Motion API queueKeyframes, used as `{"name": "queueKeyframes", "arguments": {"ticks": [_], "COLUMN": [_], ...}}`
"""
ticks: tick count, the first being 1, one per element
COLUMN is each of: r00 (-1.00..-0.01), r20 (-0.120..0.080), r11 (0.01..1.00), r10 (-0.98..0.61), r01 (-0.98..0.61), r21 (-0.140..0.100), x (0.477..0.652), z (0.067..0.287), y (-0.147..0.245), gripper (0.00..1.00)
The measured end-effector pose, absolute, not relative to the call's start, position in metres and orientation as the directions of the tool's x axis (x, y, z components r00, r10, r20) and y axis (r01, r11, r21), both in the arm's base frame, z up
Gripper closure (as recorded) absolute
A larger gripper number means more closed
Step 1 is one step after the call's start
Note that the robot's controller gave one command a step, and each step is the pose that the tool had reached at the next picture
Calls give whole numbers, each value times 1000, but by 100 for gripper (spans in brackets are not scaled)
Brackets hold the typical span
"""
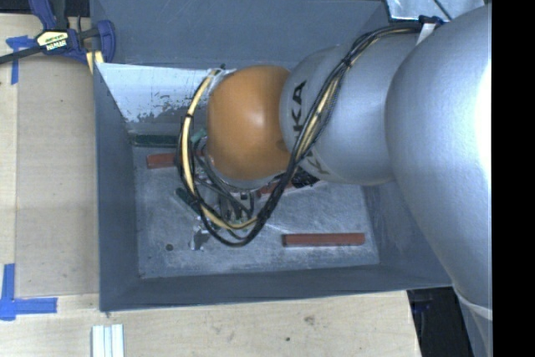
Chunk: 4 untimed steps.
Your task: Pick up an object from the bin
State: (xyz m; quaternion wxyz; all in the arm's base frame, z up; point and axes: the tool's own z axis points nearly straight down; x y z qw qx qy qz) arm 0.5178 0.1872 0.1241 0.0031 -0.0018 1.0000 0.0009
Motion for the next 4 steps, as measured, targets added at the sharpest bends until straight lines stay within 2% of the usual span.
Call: {"name": "queueKeyframes", "arguments": {"ticks": [1, 2, 3, 4], "r00": [-990, -990, -988, -992], "r20": [-25, -25, 4, -3], "r11": [990, 990, 988, 992], "r10": [142, 142, 152, 124], "r01": [142, 142, 152, 124], "r21": [10, 10, -2, 1], "x": [570, 570, 566, 568], "z": [78, 78, 115, 264], "y": [160, 160, 154, 146], "gripper": [100, 100, 100, 100]}}
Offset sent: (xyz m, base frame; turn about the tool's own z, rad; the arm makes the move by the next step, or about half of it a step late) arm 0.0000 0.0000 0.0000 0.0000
